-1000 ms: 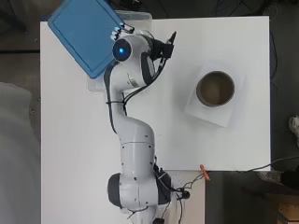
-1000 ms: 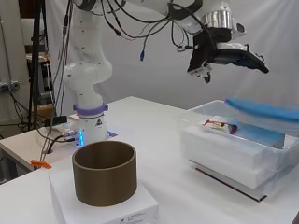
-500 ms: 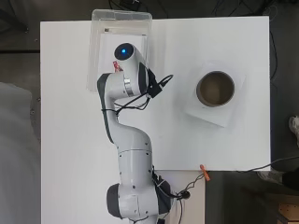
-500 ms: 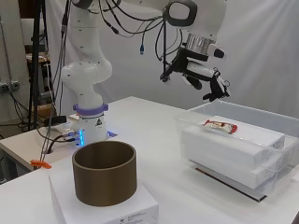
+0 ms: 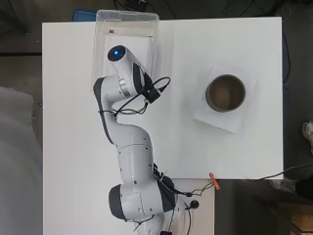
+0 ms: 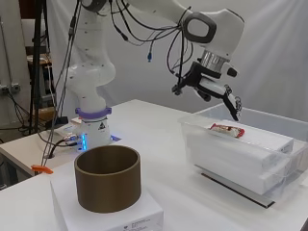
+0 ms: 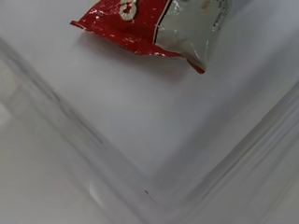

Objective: Teleoperate dual arm-hand system to remove items from a box

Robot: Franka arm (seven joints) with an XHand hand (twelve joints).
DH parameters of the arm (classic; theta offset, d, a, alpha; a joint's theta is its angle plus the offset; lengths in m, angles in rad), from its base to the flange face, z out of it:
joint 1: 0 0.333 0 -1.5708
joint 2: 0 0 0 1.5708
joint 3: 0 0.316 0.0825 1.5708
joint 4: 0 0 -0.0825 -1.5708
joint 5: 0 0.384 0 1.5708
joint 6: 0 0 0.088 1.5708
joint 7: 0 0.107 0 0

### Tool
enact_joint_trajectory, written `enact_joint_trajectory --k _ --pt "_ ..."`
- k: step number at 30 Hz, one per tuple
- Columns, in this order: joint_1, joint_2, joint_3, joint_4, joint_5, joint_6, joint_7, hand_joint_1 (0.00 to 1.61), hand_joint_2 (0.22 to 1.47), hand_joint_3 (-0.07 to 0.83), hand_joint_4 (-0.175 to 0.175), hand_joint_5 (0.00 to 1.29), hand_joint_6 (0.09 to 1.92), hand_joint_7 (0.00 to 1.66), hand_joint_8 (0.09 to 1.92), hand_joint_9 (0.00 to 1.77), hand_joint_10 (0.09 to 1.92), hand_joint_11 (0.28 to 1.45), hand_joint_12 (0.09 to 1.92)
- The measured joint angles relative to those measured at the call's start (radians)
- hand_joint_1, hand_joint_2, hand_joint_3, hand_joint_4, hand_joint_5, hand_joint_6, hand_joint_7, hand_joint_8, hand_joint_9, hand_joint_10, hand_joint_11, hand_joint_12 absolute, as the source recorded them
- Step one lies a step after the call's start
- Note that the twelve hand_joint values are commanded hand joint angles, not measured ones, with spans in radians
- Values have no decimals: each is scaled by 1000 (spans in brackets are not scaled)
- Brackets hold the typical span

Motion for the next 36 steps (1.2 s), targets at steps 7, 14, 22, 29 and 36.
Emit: enact_joint_trajectory --k 7,14,22,29,36 --pt "-11 136 -32 109 6 -5 9 442 914 6 27 282 87 310 87 426 87 491 87" --pt "-7 201 -42 153 -116 -102 110 1069 1133 -4 -54 720 1017 759 1150 967 1278 753 1042" --pt "-21 -31 -49 -193 -192 276 93 1246 1142 0 -175 889 886 1004 1216 1147 1141 631 1346" --pt "-20 -379 -47 -327 -126 368 74 1244 1151 0 -175 871 904 992 1243 1195 1170 666 1423" --pt "-45 -654 -134 -493 -115 383 106 972 1116 -3 42 786 725 1114 1206 1266 1384 765 1616"
